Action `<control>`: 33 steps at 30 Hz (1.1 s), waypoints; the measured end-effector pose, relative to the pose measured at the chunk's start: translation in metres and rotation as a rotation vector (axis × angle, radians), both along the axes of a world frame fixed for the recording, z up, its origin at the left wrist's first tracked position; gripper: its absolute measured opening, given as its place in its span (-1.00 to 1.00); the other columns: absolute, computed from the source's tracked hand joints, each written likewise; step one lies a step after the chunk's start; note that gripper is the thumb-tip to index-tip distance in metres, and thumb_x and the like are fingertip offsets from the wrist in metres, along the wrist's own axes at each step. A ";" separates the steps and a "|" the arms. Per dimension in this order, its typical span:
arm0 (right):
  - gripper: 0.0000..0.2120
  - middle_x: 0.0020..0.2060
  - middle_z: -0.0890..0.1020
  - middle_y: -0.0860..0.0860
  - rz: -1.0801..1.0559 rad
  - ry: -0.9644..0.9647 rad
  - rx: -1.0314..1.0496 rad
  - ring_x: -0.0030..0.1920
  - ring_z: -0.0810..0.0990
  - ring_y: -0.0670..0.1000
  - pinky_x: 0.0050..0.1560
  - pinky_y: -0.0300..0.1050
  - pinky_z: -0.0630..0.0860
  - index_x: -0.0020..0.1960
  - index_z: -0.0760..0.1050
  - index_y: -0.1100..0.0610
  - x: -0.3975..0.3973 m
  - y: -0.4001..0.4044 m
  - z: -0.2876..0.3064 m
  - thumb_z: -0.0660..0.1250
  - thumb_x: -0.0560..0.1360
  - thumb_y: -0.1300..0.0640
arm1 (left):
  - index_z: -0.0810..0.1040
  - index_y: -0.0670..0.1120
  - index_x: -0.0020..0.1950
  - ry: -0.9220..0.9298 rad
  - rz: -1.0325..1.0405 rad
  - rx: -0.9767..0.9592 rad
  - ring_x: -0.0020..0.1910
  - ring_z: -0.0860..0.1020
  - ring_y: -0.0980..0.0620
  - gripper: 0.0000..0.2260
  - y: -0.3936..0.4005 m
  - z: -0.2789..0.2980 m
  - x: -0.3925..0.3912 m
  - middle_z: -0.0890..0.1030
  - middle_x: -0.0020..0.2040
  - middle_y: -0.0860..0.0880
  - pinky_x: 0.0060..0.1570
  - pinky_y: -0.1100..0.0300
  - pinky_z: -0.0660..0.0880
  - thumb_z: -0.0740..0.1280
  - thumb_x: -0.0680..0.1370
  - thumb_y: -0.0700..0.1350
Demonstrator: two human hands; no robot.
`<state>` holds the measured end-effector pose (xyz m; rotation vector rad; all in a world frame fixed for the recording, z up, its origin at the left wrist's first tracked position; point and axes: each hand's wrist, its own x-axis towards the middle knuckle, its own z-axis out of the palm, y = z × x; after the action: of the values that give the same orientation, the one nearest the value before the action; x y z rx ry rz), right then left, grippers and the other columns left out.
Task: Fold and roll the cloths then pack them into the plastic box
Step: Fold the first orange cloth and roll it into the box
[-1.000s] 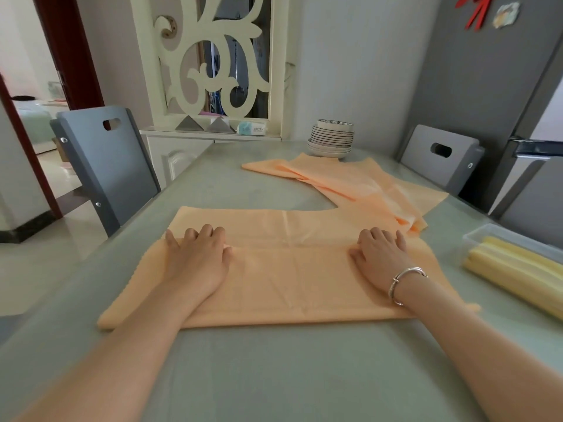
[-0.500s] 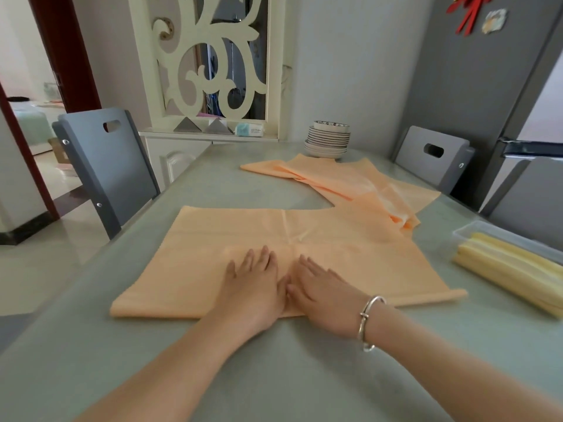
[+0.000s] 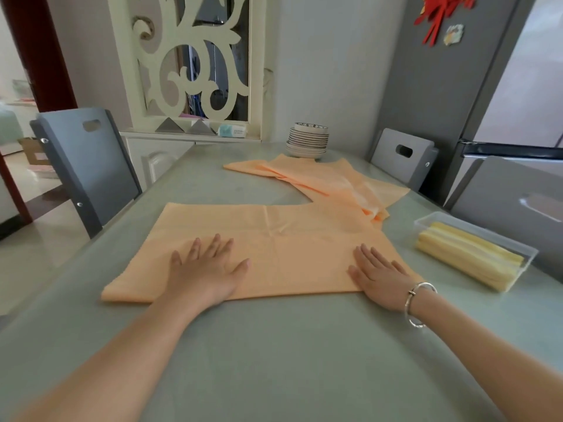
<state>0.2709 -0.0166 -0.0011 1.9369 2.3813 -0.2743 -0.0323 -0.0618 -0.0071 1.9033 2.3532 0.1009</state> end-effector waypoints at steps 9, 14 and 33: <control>-0.55 0.43 0.26 0.08 0.042 0.078 0.103 0.44 0.21 0.07 0.41 -0.03 0.17 0.45 0.17 0.17 -0.048 0.016 0.030 0.07 0.59 0.08 | 0.13 0.16 0.51 -0.022 0.004 0.043 0.52 0.05 -0.06 -0.41 0.007 0.014 0.000 0.02 0.56 0.10 0.44 -0.16 -0.01 -0.07 0.53 0.36; -0.51 0.41 0.30 0.08 0.173 0.195 0.160 0.40 0.30 0.11 0.39 -0.06 0.25 0.44 0.22 0.14 -0.117 0.060 0.024 0.12 0.51 0.22 | 0.38 0.10 0.37 -0.043 -0.040 0.261 0.49 0.15 -0.02 -0.58 0.013 0.014 -0.017 0.22 0.50 0.09 0.46 -0.09 0.03 0.11 0.57 0.21; -0.45 0.19 0.42 0.13 0.063 -0.098 0.229 0.29 0.24 0.20 0.16 0.03 0.31 0.28 0.30 0.16 -0.178 0.185 0.026 0.22 0.49 -0.21 | 0.00 0.05 0.55 -0.044 0.125 0.130 0.54 -0.09 -0.07 -0.45 0.042 -0.006 -0.047 -0.05 0.57 0.03 0.47 -0.15 -0.10 -0.11 0.60 0.23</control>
<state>0.0926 0.1679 0.0247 1.9077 2.4976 0.0994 -0.0790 -0.0202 -0.0128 1.7849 2.4913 0.3112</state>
